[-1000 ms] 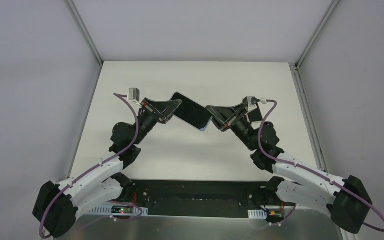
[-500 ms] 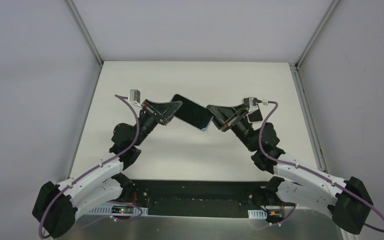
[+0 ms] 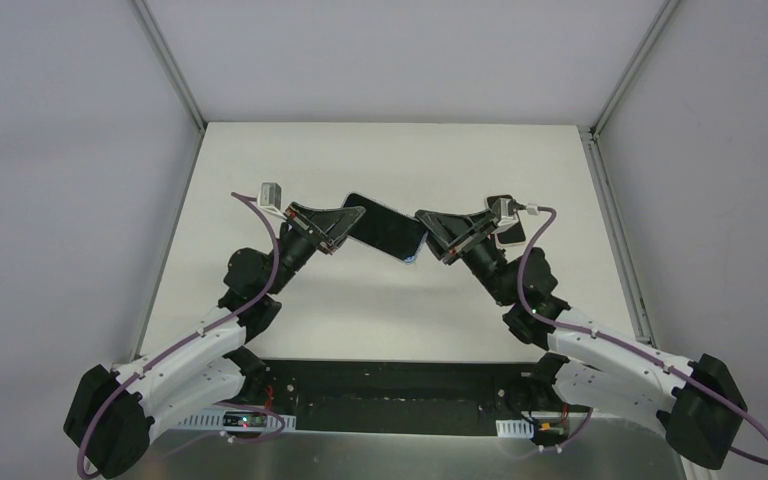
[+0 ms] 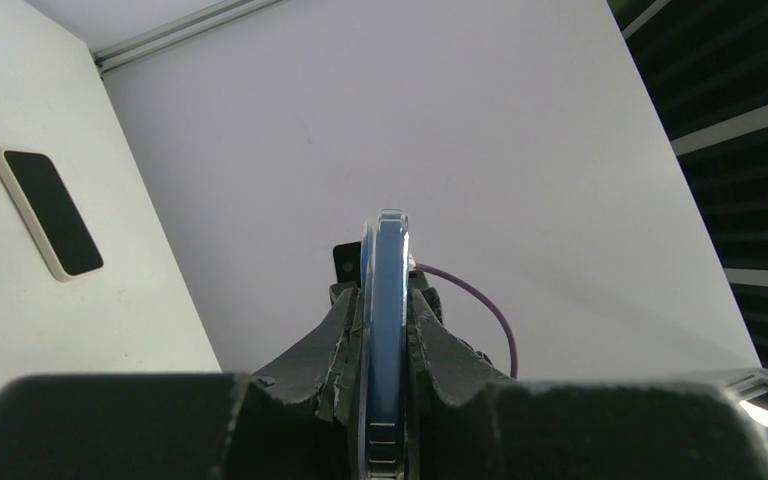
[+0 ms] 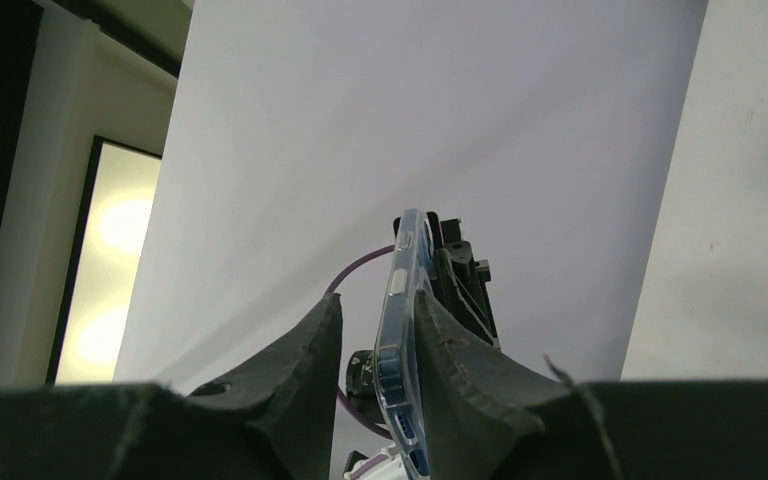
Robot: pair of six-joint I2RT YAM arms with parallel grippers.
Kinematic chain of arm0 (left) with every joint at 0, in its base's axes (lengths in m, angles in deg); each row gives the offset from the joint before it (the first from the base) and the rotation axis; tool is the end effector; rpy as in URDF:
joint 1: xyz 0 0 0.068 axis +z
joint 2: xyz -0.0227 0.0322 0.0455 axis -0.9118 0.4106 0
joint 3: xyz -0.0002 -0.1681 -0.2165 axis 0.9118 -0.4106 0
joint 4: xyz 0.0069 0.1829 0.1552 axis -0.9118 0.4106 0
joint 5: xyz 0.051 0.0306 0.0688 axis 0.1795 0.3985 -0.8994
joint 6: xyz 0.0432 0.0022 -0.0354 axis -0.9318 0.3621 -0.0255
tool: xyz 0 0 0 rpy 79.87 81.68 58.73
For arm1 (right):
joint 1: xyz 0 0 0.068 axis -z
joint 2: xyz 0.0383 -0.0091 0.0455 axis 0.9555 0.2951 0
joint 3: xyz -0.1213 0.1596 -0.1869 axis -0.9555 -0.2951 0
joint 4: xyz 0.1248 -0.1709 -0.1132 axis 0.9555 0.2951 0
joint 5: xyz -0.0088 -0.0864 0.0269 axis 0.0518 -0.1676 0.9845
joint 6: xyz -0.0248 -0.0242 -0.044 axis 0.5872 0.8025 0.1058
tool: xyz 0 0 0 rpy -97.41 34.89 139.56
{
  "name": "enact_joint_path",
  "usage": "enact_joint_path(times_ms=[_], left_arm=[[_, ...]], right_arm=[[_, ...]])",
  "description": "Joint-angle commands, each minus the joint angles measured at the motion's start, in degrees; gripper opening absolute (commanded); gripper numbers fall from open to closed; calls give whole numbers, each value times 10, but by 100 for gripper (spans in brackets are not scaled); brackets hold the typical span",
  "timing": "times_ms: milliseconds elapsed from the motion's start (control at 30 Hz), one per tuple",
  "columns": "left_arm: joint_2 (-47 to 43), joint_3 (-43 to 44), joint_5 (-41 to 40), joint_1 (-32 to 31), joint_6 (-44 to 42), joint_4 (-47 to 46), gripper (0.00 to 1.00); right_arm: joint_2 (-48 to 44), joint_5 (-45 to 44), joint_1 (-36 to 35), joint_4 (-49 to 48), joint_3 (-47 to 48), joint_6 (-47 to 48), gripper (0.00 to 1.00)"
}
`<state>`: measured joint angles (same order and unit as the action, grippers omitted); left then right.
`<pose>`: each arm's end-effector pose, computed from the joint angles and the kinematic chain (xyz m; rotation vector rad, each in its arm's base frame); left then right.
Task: Take the phone out of the phone case
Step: Remove the phone case from the phone.
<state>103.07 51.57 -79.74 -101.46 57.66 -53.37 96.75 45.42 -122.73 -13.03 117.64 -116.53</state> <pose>0.1355 -0.1031 0.3281 -0.3110 1.2382 -1.7793 0.1241 0.1395 0.3334 0.3655 1.3028 1.7413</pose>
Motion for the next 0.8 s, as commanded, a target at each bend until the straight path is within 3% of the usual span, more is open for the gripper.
enact_joint_path(times_ms=[0, 400, 500, 600, 767], left_arm=[[-7, -10, -3, -4, -32, 7, 0], [-6, -9, -4, -5, -33, 7, 0], [-3, -8, -4, -5, -34, 7, 0], [-2, -7, -5, -5, -34, 7, 0], [-2, -6, -7, -6, -34, 7, 0]], right_arm=[[-34, -44, 1, -70, 11, -15, 35], [-34, -37, 1, -57, 15, -17, 17], [-32, -23, 1, -53, 22, -20, 18], [-34, -17, 1, -48, 26, -23, 26], [-37, -15, 1, -35, 30, -21, 27]])
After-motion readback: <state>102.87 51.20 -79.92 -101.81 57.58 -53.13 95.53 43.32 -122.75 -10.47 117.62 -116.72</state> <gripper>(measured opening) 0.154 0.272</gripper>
